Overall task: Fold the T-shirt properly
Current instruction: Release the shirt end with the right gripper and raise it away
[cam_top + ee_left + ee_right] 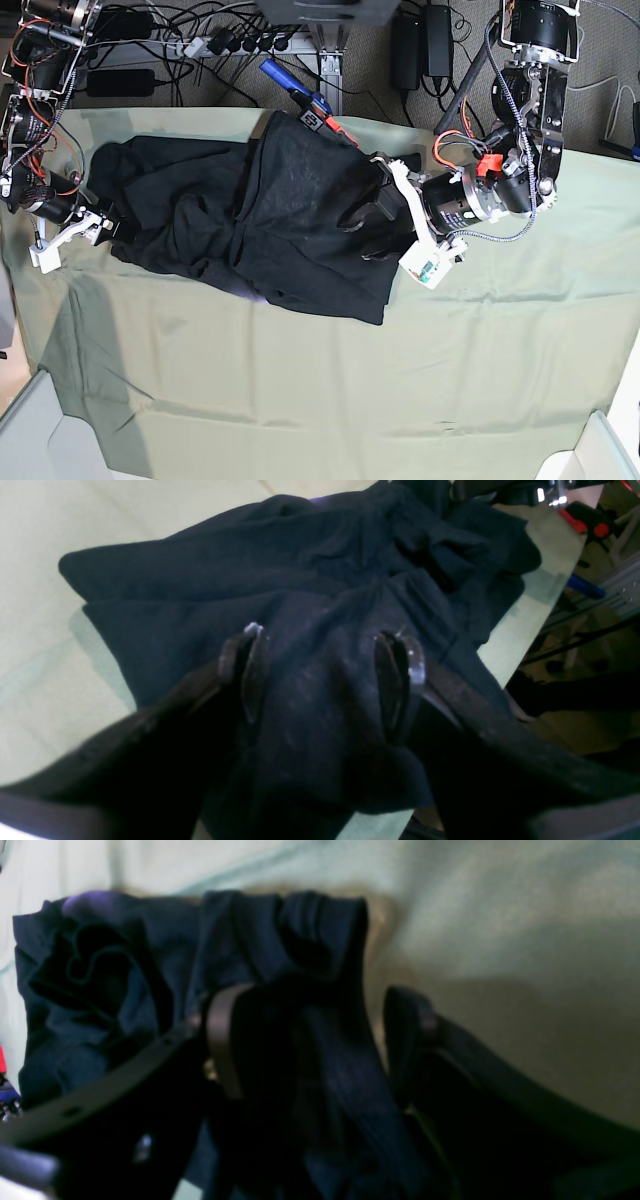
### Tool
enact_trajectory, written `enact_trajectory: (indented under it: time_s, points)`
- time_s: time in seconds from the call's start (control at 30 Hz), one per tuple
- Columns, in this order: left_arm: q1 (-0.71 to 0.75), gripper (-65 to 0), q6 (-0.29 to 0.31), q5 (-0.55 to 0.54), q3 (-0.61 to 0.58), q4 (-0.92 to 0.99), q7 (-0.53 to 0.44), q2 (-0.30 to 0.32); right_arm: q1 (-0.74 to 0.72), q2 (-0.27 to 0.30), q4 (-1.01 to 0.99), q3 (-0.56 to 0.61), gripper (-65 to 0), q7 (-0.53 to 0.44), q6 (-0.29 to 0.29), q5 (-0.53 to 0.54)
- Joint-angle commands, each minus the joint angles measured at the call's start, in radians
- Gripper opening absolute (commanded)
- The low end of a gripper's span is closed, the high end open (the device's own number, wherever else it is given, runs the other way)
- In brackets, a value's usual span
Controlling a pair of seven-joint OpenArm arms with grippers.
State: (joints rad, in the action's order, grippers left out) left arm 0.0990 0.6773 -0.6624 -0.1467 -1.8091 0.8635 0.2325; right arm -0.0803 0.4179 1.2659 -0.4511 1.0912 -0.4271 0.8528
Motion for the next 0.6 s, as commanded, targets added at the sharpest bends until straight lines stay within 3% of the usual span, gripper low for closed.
enact_trajectory:
  time_s: [0.0,0.17,0.4,0.57]
  points:
    - [-0.016,-28.0,0.021,-0.014,0.010,-0.018,-0.029,0.004,-0.005,0.011,0.008,0.002,-26.0,0.044,-0.071,-0.002]
    - [-0.016,-28.0,0.021,-0.014,0.056,-0.018,-0.029,0.006,-0.005,0.011,0.010,0.002,-26.0,0.058,-0.076,0.013]
    - [-0.016,-28.0,0.021,-0.017,0.068,-0.017,-0.035,0.082,-0.005,-0.036,0.010,0.002,-26.0,0.061,-0.079,0.023]
    - [-0.016,-28.0,0.021,-0.013,0.084,-0.015,-0.037,0.103,-0.005,-0.058,0.010,0.002,-26.0,0.061,-0.079,0.023]
